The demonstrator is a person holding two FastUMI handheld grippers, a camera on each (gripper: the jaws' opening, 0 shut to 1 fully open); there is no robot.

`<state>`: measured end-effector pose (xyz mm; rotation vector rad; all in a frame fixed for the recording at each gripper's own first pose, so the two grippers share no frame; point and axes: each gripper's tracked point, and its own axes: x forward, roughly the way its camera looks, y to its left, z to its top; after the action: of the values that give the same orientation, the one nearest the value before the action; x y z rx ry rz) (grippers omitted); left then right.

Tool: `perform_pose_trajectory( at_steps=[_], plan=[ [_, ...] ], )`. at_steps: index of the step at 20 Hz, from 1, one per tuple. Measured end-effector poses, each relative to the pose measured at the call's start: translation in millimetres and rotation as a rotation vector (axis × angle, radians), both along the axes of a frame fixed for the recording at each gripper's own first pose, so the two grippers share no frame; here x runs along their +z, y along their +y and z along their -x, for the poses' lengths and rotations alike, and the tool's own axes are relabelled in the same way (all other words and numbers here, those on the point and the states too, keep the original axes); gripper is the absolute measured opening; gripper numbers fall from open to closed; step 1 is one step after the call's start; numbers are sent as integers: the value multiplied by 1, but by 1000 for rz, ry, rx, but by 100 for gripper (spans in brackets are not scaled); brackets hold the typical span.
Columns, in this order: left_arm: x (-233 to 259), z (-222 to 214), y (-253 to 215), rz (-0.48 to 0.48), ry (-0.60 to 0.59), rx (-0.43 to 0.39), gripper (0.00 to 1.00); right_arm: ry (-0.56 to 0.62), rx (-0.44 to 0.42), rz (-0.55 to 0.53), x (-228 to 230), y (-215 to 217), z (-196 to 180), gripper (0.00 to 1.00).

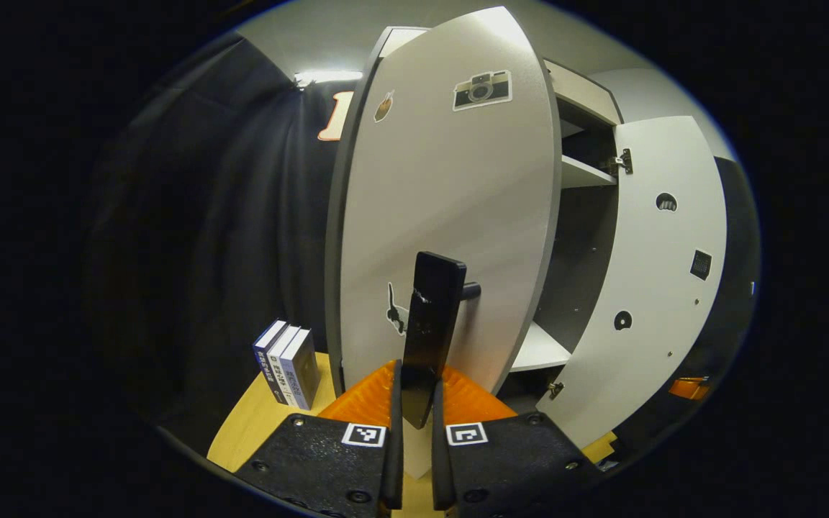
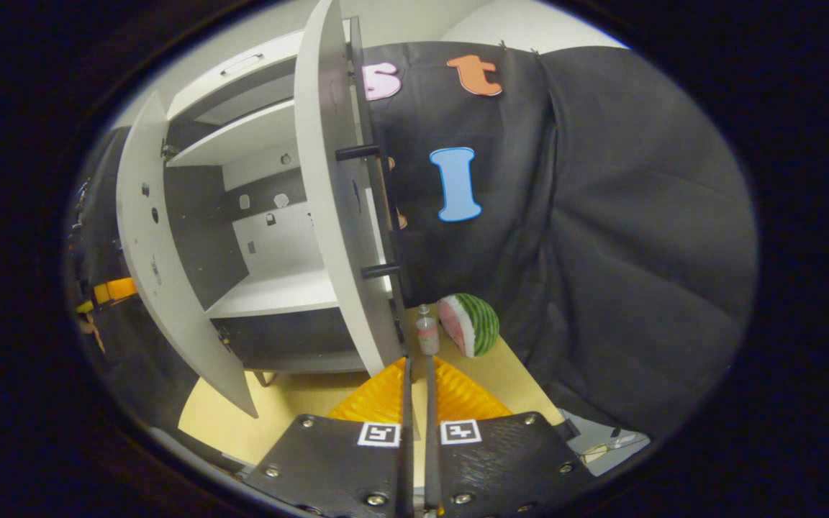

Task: Open the right door of the double-door shoe cabinet with the right hand, and open the left door with the left hand.

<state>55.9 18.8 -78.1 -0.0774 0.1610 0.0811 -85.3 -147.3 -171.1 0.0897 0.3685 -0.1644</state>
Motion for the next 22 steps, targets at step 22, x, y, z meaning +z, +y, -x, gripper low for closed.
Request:
perform_pose_trajectory(
  at_steps=[22],
  plan=[
    [5, 9, 64, -98, -44, 41, 1, 18, 69, 22, 0, 35, -4, 6]
  ],
)
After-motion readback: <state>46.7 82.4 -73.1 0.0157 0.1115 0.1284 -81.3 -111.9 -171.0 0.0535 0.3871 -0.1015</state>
